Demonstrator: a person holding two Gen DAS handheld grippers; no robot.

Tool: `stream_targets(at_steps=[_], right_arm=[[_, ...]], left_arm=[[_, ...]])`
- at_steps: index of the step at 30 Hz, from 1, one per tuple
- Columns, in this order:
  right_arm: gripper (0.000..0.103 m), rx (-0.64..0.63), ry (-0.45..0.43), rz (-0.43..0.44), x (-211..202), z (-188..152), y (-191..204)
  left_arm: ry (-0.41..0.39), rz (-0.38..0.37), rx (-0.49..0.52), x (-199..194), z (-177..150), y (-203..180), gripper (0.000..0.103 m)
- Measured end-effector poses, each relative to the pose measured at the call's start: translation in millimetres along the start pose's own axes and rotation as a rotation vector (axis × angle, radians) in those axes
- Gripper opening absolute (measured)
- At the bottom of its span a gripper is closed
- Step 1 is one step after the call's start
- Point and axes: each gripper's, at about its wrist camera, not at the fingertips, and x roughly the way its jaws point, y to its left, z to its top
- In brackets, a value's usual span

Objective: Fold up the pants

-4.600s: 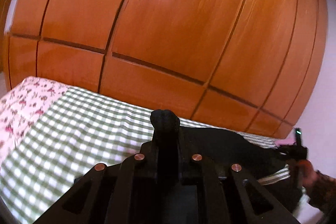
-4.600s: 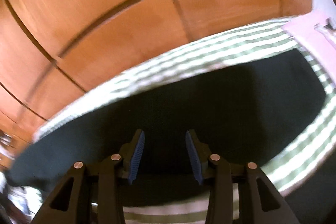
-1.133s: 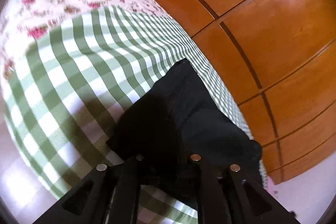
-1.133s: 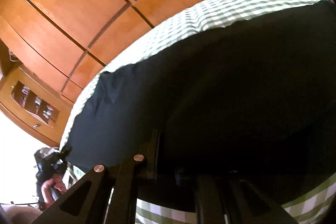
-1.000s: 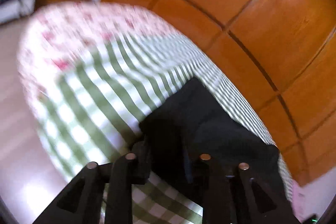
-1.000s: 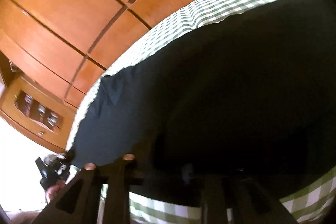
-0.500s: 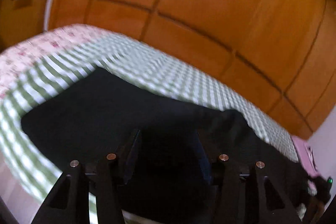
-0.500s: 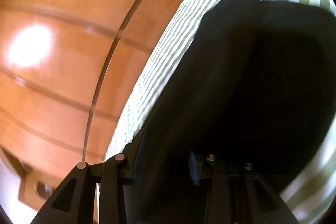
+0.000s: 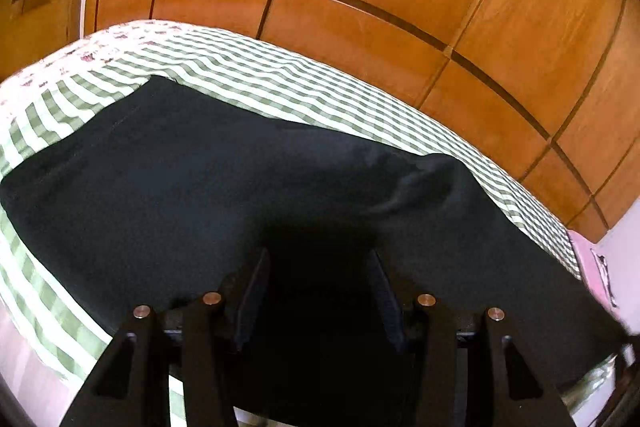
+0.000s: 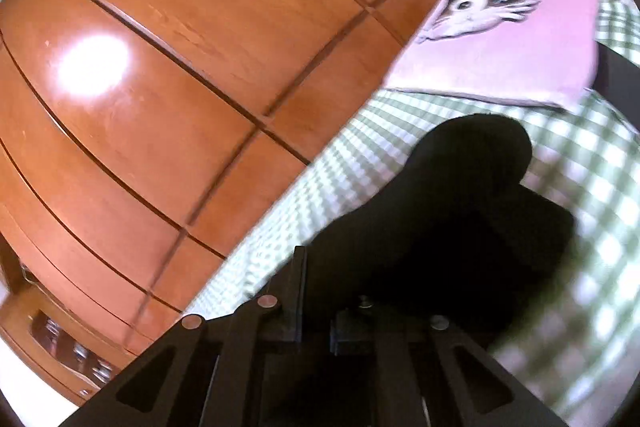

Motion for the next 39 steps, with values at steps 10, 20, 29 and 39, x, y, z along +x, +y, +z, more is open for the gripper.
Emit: stream_targets(at_steps=[10,20,29,39], right_arm=[[0.025,0.231,0.090,-0.047,6,-12,-69],[0.011,0.252,0.006,0.026,4,42,-64],[0.010,0.186,0.071,-0.091,20,27,-93],[0.031,0.149,-0.054,-0.257,-46,37,-94]], left_arm=[[0.037,-0.081,0.100,-8,-5,-36,0.056],[0.101,-0.252,0.277,4,-20,-123,0.060],[0.197,-0.276,0.380,31,-46,-167,0.061],[0.204,-0.294,0.337,30,-48,-172,0.064]])
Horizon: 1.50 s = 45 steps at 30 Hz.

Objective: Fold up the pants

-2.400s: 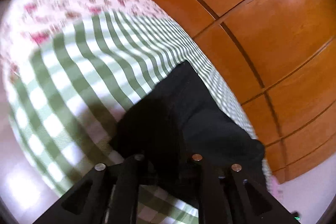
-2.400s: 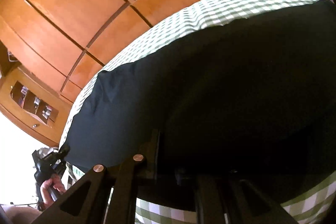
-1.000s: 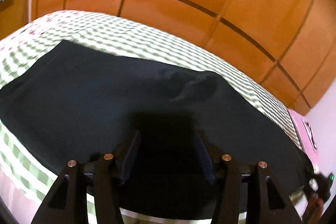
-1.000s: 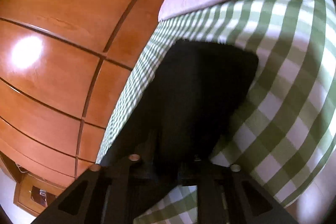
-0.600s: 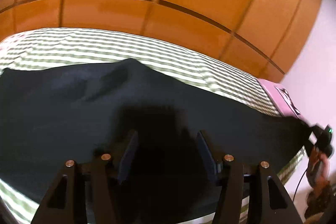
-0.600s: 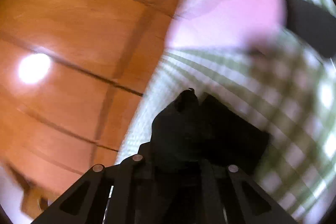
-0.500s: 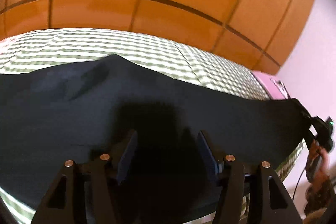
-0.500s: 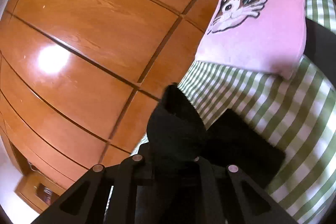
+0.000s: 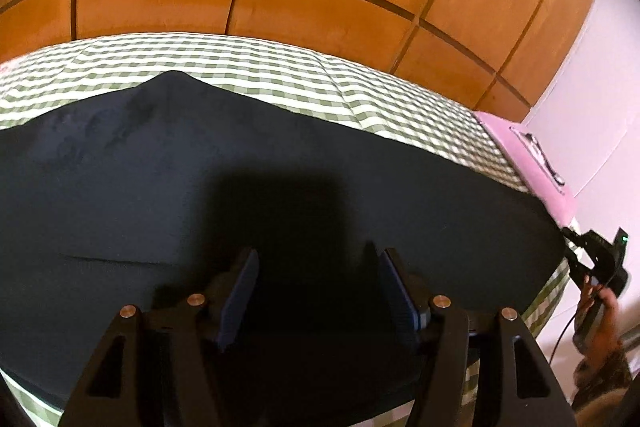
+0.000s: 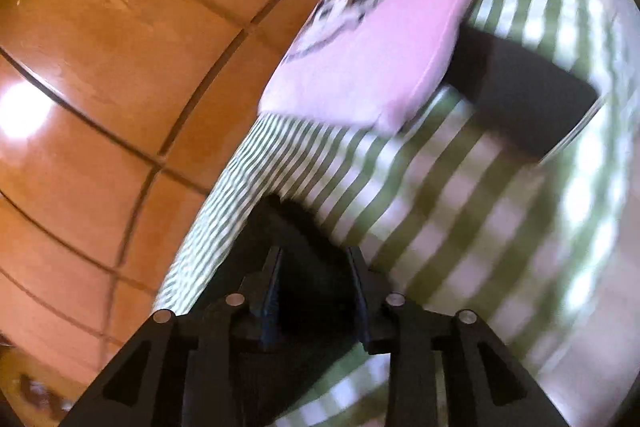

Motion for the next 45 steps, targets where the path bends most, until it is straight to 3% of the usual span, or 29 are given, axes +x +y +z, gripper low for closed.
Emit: stream_targets(at_steps=[2,5,9,12,15,17,19,23,28,31,33,37,45], right_arm=[[0.033,-0.045,-0.096,-0.076,-21,5,10],[0.033,-0.164,-0.154,-0.030,-40,9,40],[0.031,-0.319,0.005,0.073,-14,2,79],[0.031,-0.391,0.099,0.072,20,-4,96],[0.031,-0.368,0.155,0.044,46,1,91],[0.023,-0.352,0.168,0.002,60,4,82],[0.000,-0.340,0.165,-0.080,70,11,63],[0.000,-0.231,0.156,-0.030,73,21,34],[0.000,-0.333,0.103,-0.113,65,13,47],[0.013,-0.333,0.056,-0.147,45,3,61],[0.016,-0.375,0.029,-0.137,27,-10,75],[0.016,-0.459,0.132,0.015,21,-50,114],[0.019,-0.679,0.551,0.365,93,-151,269]], left_arm=[[-0.007,-0.020,0.001,1,1,-5,0.064],[-0.002,-0.042,0.031,6,1,-18,0.064],[0.014,-0.070,0.071,18,3,-39,0.064],[0.028,-0.077,0.113,25,5,-54,0.064],[0.037,-0.076,0.132,28,5,-58,0.064],[0.051,-0.065,0.128,32,3,-56,0.064],[0.058,-0.063,0.123,36,1,-53,0.064],[0.039,-0.040,0.159,36,-5,-57,0.065],[0.035,-0.011,0.190,36,-6,-64,0.068],[0.031,-0.026,0.146,30,-2,-56,0.068],[0.020,-0.013,0.122,26,3,-48,0.068],[-0.020,0.041,0.049,18,24,-19,0.068],[-0.114,0.204,-0.056,-1,62,63,0.068]])
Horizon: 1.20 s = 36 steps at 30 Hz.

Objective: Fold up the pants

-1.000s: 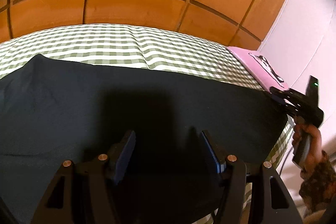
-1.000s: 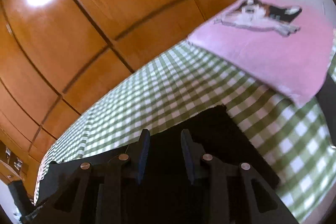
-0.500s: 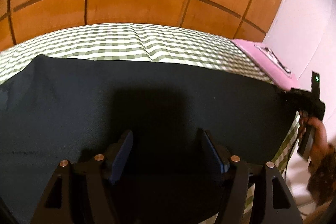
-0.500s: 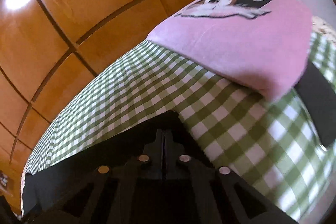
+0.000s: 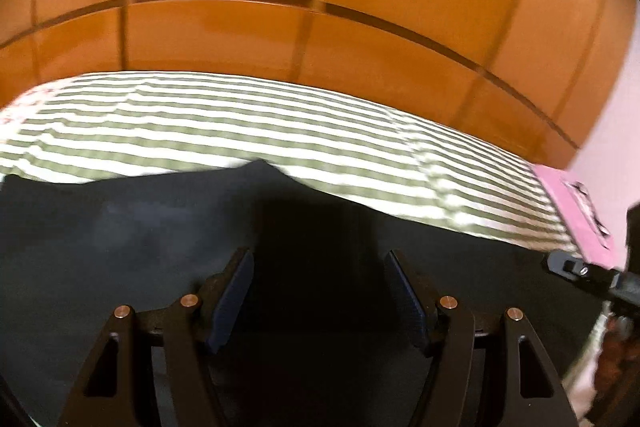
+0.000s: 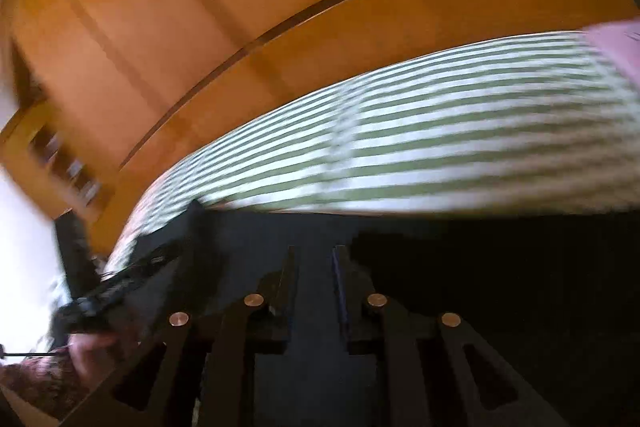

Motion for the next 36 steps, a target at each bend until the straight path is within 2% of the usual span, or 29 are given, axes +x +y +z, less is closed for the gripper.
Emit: stream_targets(at_steps=[3,7,10,13,16,18,20,24,25,27,29,33,36], right_arm=[[0.032,-0.069,0.099,0.085,61,30,46],[0.032,-0.194,0.218,0.130,139,55,104],[0.032,-0.241,0.271,0.191,179,59,139],[0.032,-0.287,0.323,0.182,209,58,155],[0.031,-0.351,0.373,0.166,227,50,161],[0.031,-0.348,0.418,0.193,235,48,157],[0.031,-0.289,0.465,0.247,249,52,151],[0.030,-0.200,0.486,0.232,277,52,149],[0.022,-0.187,0.483,0.229,283,51,147],[0.012,-0.222,0.444,0.205,283,52,150],[0.011,-0.263,0.369,0.170,276,52,156],[0.008,-0.143,0.304,0.139,280,51,137],[0.007,-0.061,0.285,0.193,286,50,125]], left_arm=[[0.020,0.049,-0.040,8,0,32,0.068],[0.033,0.066,-0.066,9,-19,67,0.068],[-0.018,0.033,-0.012,1,-35,71,0.068],[-0.044,0.025,0.055,-5,-47,67,0.069],[-0.048,-0.001,0.035,-5,-47,71,0.073],[-0.058,-0.021,0.011,-5,-48,75,0.073],[-0.065,-0.034,-0.001,-4,-46,77,0.073],[-0.073,-0.051,-0.022,-5,-45,80,0.073],[-0.074,-0.052,-0.027,-5,-45,80,0.073],[-0.077,-0.061,-0.033,-6,-46,81,0.073],[-0.079,-0.062,-0.032,-4,-45,81,0.073],[-0.074,-0.051,-0.023,-2,-45,79,0.073],[-0.061,-0.043,-0.023,-1,-42,79,0.073]])
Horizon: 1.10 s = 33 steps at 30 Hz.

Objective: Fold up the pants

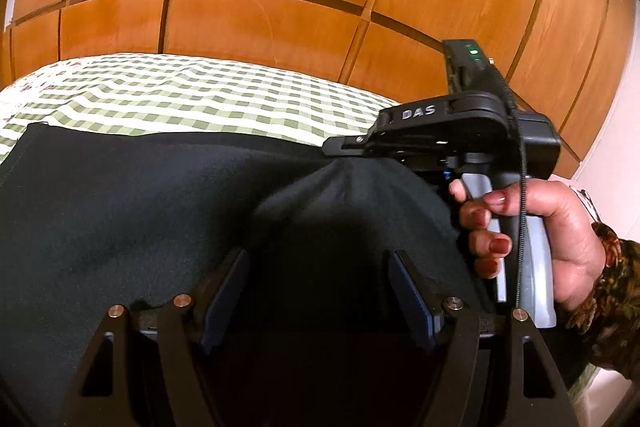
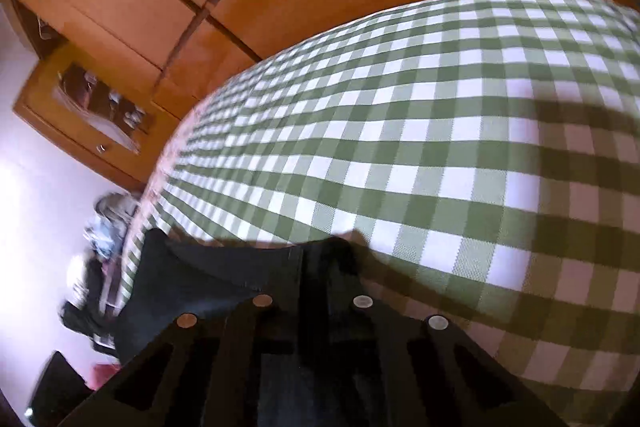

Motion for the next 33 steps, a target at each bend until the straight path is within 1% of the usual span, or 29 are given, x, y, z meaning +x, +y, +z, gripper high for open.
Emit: stream_targets(at_steps=[1,2,3,4,6,7,8,10,11,12,13,14,15,16,17,18,19,20,21,22,24,26,27,28,29,30,31,32,33], right_arm=[[0.009,-0.001,-0.005,0.012,-2,0,0],[0.012,0.003,-0.013,0.017,-8,-1,2],[0.020,0.015,-0.030,0.011,-16,-2,1],[0.030,0.029,-0.069,-0.014,-30,-3,1],[0.030,0.034,-0.187,-0.075,-68,-9,3],[0.030,0.029,-0.223,-0.079,-86,-13,2],[0.030,0.020,-0.245,-0.084,-96,-17,4],[0.026,-0.017,-0.263,-0.122,-118,-27,6],[0.025,-0.064,-0.259,-0.159,-123,-35,12],[0.021,-0.092,-0.251,-0.178,-119,-38,20],[0.019,-0.149,-0.226,-0.210,-116,-46,27],[0.019,-0.180,-0.210,-0.228,-113,-51,31],[0.019,-0.205,-0.196,-0.245,-109,-56,32],[0.019,-0.217,-0.183,-0.257,-102,-60,33],[0.019,-0.210,-0.168,-0.274,-94,-63,29],[0.014,-0.193,-0.162,-0.294,-92,-66,21],[0.001,-0.162,-0.159,-0.330,-87,-67,10],[0.000,-0.111,-0.161,-0.336,-83,-65,-4],[0.000,-0.079,-0.173,-0.312,-86,-65,-13],[0.000,-0.031,-0.196,-0.281,-89,-62,-23],[0.000,-0.028,-0.204,-0.292,-88,-61,-25],[0.000,-0.061,-0.208,-0.324,-86,-63,-20],[0.000,-0.059,-0.210,-0.317,-87,-63,-21],[0.000,-0.053,-0.213,-0.302,-84,-62,-19],[0.000,-0.029,-0.221,-0.261,-87,-62,-23],[0.002,-0.005,-0.234,-0.232,-95,-65,-25],[0.009,0.026,-0.257,-0.203,-105,-68,-28],[0.015,0.049,-0.287,-0.192,-117,-74,-29],[0.021,0.072,-0.320,-0.190,-131,-83,-29]], left_arm=[[0.010,0.011,0.000,0,2,-1,0.073],[0.037,0.033,-0.004,1,6,-3,0.073],[0.067,0.048,-0.024,2,11,-5,0.073],[0.082,0.049,-0.071,1,19,-4,0.073],[0.081,0.032,-0.158,2,35,1,0.073],[0.085,0.035,-0.181,5,42,3,0.074],[0.100,0.060,-0.199,12,52,5,0.074],[0.113,0.118,-0.198,26,66,6,0.074],[0.112,0.134,-0.192,31,68,7,0.074],[0.104,0.163,-0.171,39,73,8,0.074],[0.093,0.197,-0.144,46,74,9,0.074],[0.079,0.236,-0.113,49,74,11,0.074],[0.072,0.265,-0.091,53,74,13,0.071],[0.076,0.274,-0.091,56,72,18,0.070],[0.095,0.267,-0.128,62,72,29,0.067],[0.096,0.264,-0.158,62,71,35,0.062],[0.091,0.264,-0.169,61,71,38,0.059],[0.083,0.270,-0.182,59,70,42,0.054],[0.078,0.271,-0.190,58,69,44,0.051],[0.072,0.269,-0.197,57,68,46,0.050],[0.065,0.259,-0.208,56,67,51,0.049],[0.062,0.248,-0.214,55,66,53,0.049],[0.060,0.240,-0.216,57,68,52,0.049],[0.057,0.230,-0.220,56,68,53,0.049],[0.049,0.213,-0.229,52,66,53,0.050],[0.040,0.203,-0.235,47,66,49,0.053],[0.031,0.193,-0.237,41,64,46,0.056],[0.027,0.182,-0.226,33,60,41,0.066],[0.024,0.187,-0.207,28,56,34,0.078]])
